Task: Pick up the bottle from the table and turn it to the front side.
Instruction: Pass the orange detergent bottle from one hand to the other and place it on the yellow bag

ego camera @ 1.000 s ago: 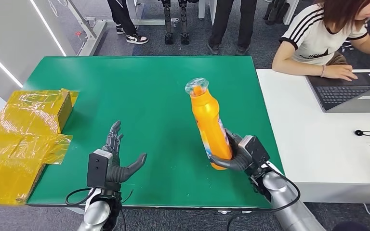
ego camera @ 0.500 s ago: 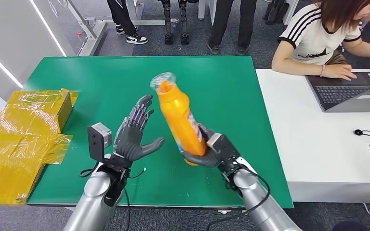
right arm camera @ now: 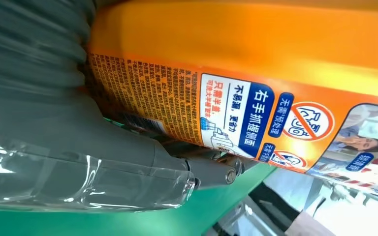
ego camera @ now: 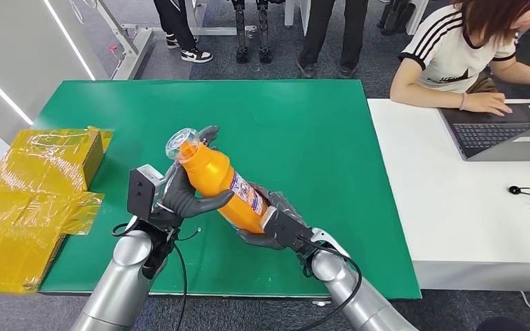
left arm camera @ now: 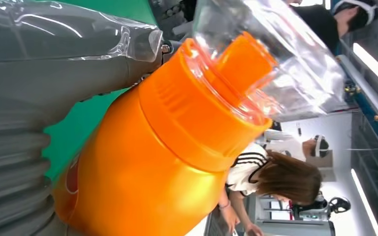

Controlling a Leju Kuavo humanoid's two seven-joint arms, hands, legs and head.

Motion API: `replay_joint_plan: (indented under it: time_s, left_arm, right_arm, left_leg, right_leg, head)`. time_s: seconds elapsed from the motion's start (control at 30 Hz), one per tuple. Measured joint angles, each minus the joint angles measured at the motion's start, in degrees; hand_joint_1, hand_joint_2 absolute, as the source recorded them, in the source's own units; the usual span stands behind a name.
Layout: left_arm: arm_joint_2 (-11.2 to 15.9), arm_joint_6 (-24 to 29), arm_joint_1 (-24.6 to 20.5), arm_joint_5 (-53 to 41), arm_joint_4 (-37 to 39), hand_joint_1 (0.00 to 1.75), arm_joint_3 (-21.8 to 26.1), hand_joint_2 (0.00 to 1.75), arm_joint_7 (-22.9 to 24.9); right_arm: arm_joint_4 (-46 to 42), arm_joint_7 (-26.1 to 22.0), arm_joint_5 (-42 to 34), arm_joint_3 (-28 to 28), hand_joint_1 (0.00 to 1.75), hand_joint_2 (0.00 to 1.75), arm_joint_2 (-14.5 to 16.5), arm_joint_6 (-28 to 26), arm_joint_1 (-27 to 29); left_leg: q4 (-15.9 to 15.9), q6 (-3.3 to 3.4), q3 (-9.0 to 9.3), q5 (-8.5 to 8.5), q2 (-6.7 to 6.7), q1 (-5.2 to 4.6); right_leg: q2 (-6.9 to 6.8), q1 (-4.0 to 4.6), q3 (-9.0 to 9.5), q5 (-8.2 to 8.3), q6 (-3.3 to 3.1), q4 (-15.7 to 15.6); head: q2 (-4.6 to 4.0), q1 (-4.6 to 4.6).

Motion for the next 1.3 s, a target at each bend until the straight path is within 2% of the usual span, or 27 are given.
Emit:
replay_joint_plan:
  time_s: [0.13, 0.2, 0.27, 0.4, 0.53, 0.77, 0.8, 0.9, 1.1, 1.17, 1.23, 1.3]
  left_arm:
    - [0.0, 4.7, -2.1, -6.1, 3.1, 0.0, -0.4, 1.75, -0.4]
    - [0.1, 3.9, -3.5, -5.4, 5.8, 0.87, -0.5, 1.75, 0.0]
    - [0.4, 0.5, -4.6, -2.4, 8.5, 1.75, -0.4, 1.75, 0.1]
    - [0.9, -8.1, -5.9, 6.1, 12.0, 1.75, -0.3, 1.75, 0.6]
    - [0.8, -12.7, -5.9, 12.3, 13.2, 1.75, -0.4, 1.75, 2.4]
    - [0.9, -22.1, -5.8, 33.3, 13.4, 1.75, -1.3, 1.75, 12.2]
    - [0.9, -22.9, -5.8, 35.8, 13.5, 1.75, -1.5, 1.75, 13.2]
    - [0.9, -23.4, -5.9, 40.0, 13.5, 1.75, -2.6, 1.75, 14.4]
    - [0.5, -22.9, -7.5, 41.0, 13.8, 1.75, -3.7, 1.75, 14.5]
    - [0.3, -20.8, -8.0, 38.0, 13.8, 1.75, -4.1, 1.75, 12.4]
    - [0.4, -14.3, -8.7, 29.1, 13.8, 1.75, -4.7, 1.75, 7.4]
    - [0.6, -3.9, -9.8, 15.4, 13.8, 1.75, -5.1, 1.75, 2.0]
  right_arm:
    - [-1.6, 1.1, 0.5, 0.1, 1.75, 1.75, -0.9, -1.4, 0.9]
    - [-2.5, 1.9, 0.5, 0.1, 1.75, 1.75, -1.7, -2.2, 1.7]
    - [-3.1, 2.3, 0.3, 0.1, 1.75, 1.75, -2.4, -2.9, 2.6]
    - [-3.9, 1.8, 0.1, 0.1, 1.75, 1.75, -3.6, -4.3, 4.1]
    - [-4.5, 1.2, 0.4, 0.1, 1.75, 1.75, -4.1, -4.9, 4.8]
    - [-6.7, 1.2, 1.2, 0.2, 1.73, 1.75, -4.4, -6.2, 7.0]
    - [-7.2, 1.2, 1.4, 0.2, 1.45, 1.75, -4.4, -6.5, 7.3]
    - [-8.7, 1.3, 2.2, 0.0, 0.34, 1.75, -4.4, -7.4, 8.6]
    - [-11.1, 1.5, 3.2, -0.5, 0.0, 1.75, -4.6, -7.9, 11.2]
    - [-11.5, 1.7, 3.3, -1.0, 0.0, 1.75, -4.7, -8.1, 11.9]
    - [-12.2, 2.0, 3.4, -1.7, 0.0, 1.75, -4.9, -8.6, 12.7]
    - [-13.2, 2.1, 3.3, -2.4, 0.0, 1.75, -5.2, -8.9, 13.7]
  left_leg:
    - [0.0, 0.0, 0.0, 0.0, 0.0, 0.0]
    - [0.0, 0.0, 0.0, 0.0, 0.0, 0.0]
    - [0.0, 0.0, 0.0, 0.0, 0.02, 0.0]
    - [0.0, 0.0, -0.01, 0.0, 0.02, 0.01]
    - [0.0, -0.01, -0.03, -0.01, 0.05, 0.0]
    - [0.0, 0.0, -0.01, 0.0, 0.1, 0.01]
    - [0.0, -0.01, -0.02, 0.0, 0.1, 0.01]
    - [0.0, -0.01, -0.02, 0.0, 0.11, 0.0]
    - [0.0, 0.0, -0.03, 0.0, 0.12, -0.01]
    - [0.0, 0.0, -0.03, 0.0, 0.12, -0.01]
    - [0.0, 0.0, -0.04, 0.0, 0.12, -0.01]
    - [0.0, 0.0, -0.04, 0.0, 0.12, 0.0]
  right_leg:
    - [0.0, 0.0, 0.0, 0.01, 0.0, 0.0]
    - [0.0, 0.0, 0.0, 0.02, 0.0, 0.0]
    - [0.03, 0.0, 0.0, 0.02, 0.0, 0.0]
    - [0.04, 0.0, -0.03, 0.01, -0.01, 0.0]
    - [0.08, 0.0, -0.06, 0.01, -0.01, 0.0]
    - [0.11, 0.0, -0.08, 0.02, -0.01, 0.0]
    - [0.11, 0.0, -0.09, 0.02, -0.01, 0.0]
    - [0.13, 0.0, -0.1, 0.02, -0.01, 0.0]
    - [0.13, -0.01, -0.09, 0.02, 0.0, 0.0]
    - [0.13, -0.01, -0.09, 0.02, 0.0, 0.0]
    - [0.13, -0.01, -0.09, 0.04, 0.0, 0.0]
    - [0.13, -0.01, -0.09, 0.05, -0.01, 0.0]
  head:
    - [0.0, 0.01]
    - [0.0, 0.01]
    - [0.0, 0.0]
    - [0.0, 0.0]
    - [0.0, 0.01]
    - [0.0, 0.0]
    - [0.0, 0.01]
    - [0.0, 0.01]
    - [0.0, 0.01]
    - [0.0, 0.01]
    - [0.0, 0.01]
    - [0.0, 0.01]
